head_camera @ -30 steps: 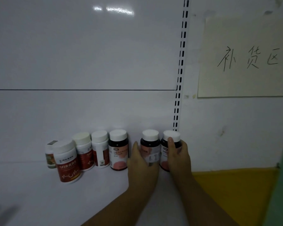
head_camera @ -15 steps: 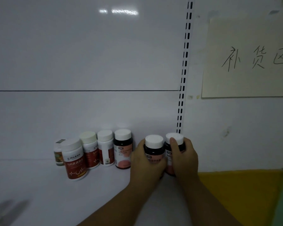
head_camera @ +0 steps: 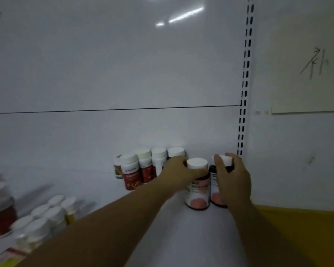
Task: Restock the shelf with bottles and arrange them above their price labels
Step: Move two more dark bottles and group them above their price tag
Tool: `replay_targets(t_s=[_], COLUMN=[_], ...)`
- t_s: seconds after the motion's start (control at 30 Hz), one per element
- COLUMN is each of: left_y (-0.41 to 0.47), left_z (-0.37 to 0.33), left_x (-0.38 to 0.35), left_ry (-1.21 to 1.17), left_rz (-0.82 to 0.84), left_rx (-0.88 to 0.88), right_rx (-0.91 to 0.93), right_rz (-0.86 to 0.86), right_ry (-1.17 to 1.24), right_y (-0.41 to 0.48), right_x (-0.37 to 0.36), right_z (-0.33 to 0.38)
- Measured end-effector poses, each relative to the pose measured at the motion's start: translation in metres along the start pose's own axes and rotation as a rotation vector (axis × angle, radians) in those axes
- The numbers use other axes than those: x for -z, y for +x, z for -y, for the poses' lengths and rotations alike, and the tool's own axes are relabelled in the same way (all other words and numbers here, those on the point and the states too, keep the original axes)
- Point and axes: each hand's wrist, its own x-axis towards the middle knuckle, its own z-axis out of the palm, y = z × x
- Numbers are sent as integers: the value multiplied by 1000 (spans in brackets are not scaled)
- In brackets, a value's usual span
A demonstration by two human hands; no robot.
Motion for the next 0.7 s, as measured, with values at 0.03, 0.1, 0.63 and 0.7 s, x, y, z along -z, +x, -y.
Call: replay_targets(t_s=[0.03, 0.1, 0.63, 0.7], left_y=[-9, -30, -262, -288], left_z=[-5, -12, 17, 36], left_x=[12, 43, 403, 443], left_ry=[20, 56, 195, 193], left_rz=[6, 9, -432, -493], left_rx=[26, 51, 145, 149], right_rx=[5, 12, 289, 331], right_rz=[54, 245, 1182, 1203], right_ry=[34, 136, 377, 336], right_y=[-2, -6, -185, -219], right_x=[-1, -5, -188, -218], right_z=[9, 32, 315, 345])
